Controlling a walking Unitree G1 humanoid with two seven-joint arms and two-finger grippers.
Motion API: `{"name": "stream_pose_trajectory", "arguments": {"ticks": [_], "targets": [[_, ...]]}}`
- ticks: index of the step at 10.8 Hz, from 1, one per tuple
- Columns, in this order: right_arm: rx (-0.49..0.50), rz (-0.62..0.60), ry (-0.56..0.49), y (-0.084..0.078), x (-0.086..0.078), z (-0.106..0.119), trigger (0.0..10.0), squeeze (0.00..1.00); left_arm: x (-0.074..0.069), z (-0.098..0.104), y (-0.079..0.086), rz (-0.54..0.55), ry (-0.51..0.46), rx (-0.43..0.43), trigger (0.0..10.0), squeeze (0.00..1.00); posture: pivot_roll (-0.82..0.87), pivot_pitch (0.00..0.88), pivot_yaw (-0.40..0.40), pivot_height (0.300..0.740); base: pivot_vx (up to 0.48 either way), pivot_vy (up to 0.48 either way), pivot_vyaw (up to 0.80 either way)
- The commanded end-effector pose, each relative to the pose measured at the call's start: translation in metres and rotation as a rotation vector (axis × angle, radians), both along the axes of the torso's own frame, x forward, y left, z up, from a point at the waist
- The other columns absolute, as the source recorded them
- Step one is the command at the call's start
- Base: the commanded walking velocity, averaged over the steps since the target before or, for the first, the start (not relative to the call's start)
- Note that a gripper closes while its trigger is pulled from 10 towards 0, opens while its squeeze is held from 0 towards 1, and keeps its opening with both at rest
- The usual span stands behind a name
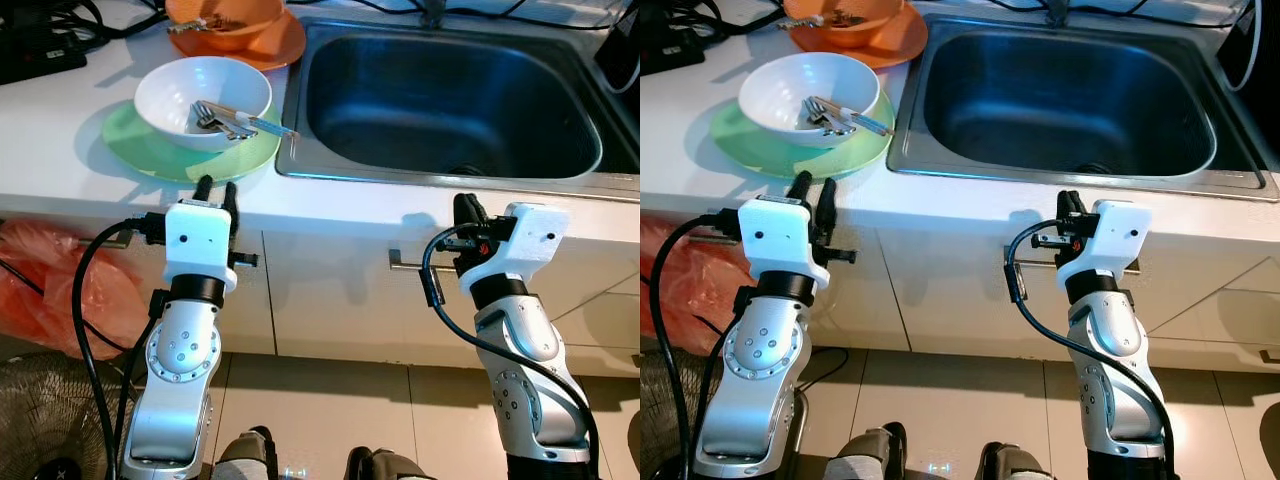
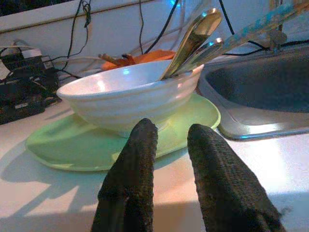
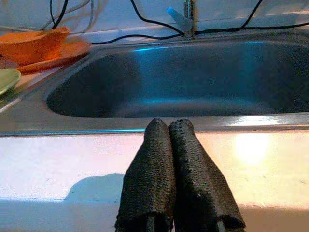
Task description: Kitchen organization
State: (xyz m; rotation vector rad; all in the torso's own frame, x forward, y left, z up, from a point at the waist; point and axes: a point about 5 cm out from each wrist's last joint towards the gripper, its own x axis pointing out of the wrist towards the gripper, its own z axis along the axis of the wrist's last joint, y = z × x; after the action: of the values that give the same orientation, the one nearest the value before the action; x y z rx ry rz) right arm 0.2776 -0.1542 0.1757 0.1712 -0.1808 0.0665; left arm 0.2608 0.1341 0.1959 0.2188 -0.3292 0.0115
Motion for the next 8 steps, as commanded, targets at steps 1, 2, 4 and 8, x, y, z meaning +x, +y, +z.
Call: {"name": "stream_pose_trajectory", "arguments": {"ticks": [1,2,4,8], "targets": [[0.001,-0.011,0.01,-0.004,-0.001,-0.002,10.0,0.0,-0.001,-0.001,-0.001,-0.008,0.004,0.0,10.0,1.0,0.09,0.208,-0.045,0.74,0.0,0.0,0.0],[0.001,-0.01,0.01,-0.003,-0.001,-0.002,10.0,0.0,-0.001,-0.001,-0.001,-0.01,0.001,0.003,10.0,1.0,0.09,0.209,-0.044,0.74,0.0,0.0,0.0],[0.002,-0.01,0.01,-0.003,-0.001,-0.002,10.0,0.0,-0.001,0.003,-0.002,-0.017,-0.02,0.029,10.0,1.0,0.09,0.208,-0.044,0.74,0.0,0.0,0.0],[0.004,-0.008,0.008,-0.002,0.0,-0.002,10.0,0.0,0.006,0.012,-0.007,-0.063,-0.073,0.152,10.0,0.0,0.09,0.201,-0.046,0.74,0.0,0.0,0.0]]}}
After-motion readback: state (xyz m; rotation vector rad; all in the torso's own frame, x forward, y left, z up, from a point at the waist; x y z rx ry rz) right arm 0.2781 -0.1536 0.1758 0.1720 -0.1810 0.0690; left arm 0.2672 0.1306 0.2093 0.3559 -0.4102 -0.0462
